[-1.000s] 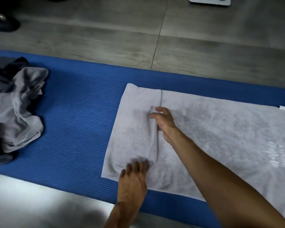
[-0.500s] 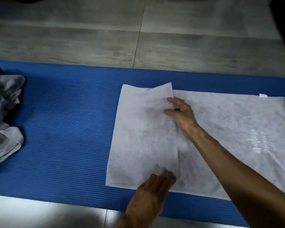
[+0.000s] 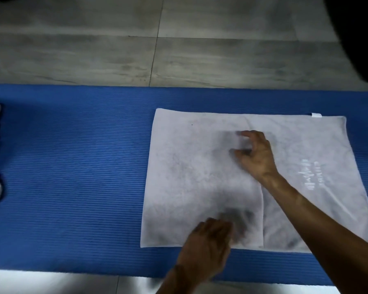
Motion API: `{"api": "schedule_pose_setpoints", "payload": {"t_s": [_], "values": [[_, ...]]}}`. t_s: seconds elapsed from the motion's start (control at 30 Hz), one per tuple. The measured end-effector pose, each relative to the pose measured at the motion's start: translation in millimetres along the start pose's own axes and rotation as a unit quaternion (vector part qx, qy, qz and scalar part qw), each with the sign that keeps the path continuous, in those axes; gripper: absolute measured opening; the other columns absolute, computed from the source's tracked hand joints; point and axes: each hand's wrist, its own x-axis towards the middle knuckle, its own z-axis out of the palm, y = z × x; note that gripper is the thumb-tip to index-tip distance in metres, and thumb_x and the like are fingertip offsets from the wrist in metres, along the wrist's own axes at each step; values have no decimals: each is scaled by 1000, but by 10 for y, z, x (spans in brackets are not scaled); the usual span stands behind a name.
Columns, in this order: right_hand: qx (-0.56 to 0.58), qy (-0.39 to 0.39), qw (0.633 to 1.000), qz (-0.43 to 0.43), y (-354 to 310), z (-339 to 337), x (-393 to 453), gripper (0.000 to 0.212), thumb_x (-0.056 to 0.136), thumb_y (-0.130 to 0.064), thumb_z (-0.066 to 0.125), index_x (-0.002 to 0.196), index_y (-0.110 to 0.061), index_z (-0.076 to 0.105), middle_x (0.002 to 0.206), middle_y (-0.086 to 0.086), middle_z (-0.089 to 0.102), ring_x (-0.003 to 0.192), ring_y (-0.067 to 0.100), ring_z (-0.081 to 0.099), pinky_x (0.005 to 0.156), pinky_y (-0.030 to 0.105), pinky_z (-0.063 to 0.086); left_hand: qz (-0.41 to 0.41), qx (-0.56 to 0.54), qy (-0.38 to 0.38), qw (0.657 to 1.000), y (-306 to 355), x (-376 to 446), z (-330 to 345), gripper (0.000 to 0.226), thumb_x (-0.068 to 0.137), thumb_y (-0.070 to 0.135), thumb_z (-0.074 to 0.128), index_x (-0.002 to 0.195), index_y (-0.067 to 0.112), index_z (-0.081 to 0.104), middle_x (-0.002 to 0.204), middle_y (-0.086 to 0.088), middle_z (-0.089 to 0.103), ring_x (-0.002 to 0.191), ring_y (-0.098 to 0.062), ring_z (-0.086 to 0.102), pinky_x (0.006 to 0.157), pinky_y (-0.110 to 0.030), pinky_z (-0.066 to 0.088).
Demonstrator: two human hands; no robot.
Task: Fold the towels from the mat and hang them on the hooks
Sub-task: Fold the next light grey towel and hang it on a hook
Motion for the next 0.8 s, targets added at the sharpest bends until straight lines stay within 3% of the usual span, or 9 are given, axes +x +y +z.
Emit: {"api": "schedule_pose_setpoints", "payload": {"t_s": [0.07,0.13,0.23,0.33,0.4,0.5,0.57,0.63,0.8], "values": [[-28,-1,998,-60,-250,249,-69,29,80,-24,70,108,-20,64,100,-3,64,88,21,63,81,38,55,-104,22,67,992,-270,-192,-127,30,86,21,53,114,17,65,106,1,67,88,-19,61,79,-32,52],[-26,-59,994,-84,-571,533,-161,15,81,-20,64,96,-19,66,83,-5,68,76,23,66,73,35,55,-216,57,94,970,-530,-427,-289,32,86,22,48,113,17,66,105,-1,64,87,-25,57,77,-38,49],[-41,-154,980,-118,-1019,977,-259,7,83,-20,60,87,-17,65,82,0,72,77,23,67,68,33,54,-355,90,66,928,-787,-731,-458,39,82,30,42,111,14,62,109,-12,59,86,-34,55,71,-45,51],[-114,-193,966,-126,-1352,1345,-319,24,89,-35,55,85,-14,66,86,4,71,83,23,66,65,25,44,-439,45,39,897,-878,-912,-492,50,82,42,51,119,10,60,111,-15,60,89,-35,59,77,-47,52],[-189,-191,955,-123,-1504,1502,-334,36,89,-48,54,80,-14,63,87,6,70,82,24,64,66,28,41,-496,-23,56,866,-887,-907,-522,41,82,36,70,113,11,62,100,-9,67,84,-28,63,78,-38,50],[-227,-185,950,-111,-1632,1601,-328,21,91,-37,58,80,-18,57,83,1,66,83,21,65,65,27,39,-505,-67,52,859,-845,-851,-577,17,80,29,76,84,20,62,74,9,60,67,-13,55,68,-27,40],[-224,-185,952,-100,-1665,1624,-316,12,89,-26,57,82,-17,59,80,0,65,84,22,67,64,25,40,-510,-110,75,850,-836,-846,-625,21,80,28,75,72,27,56,67,16,56,62,-5,52,63,-22,37],[-196,-191,957,-94,-1678,1621,-319,16,90,-25,56,77,-16,54,73,-2,58,78,19,64,63,24,40,-515,-137,93,841,-873,-884,-645,28,79,26,76,67,34,52,64,15,58,63,-1,54,60,-16,37],[-107,-212,965,-111,-1909,1821,-360,21,90,-27,53,72,-17,50,90,9,70,89,28,64,71,29,47,-570,-134,141,799,-1126,-1176,-786,21,75,19,80,71,23,60,67,0,63,67,-23,59,69,-33,42]]}}
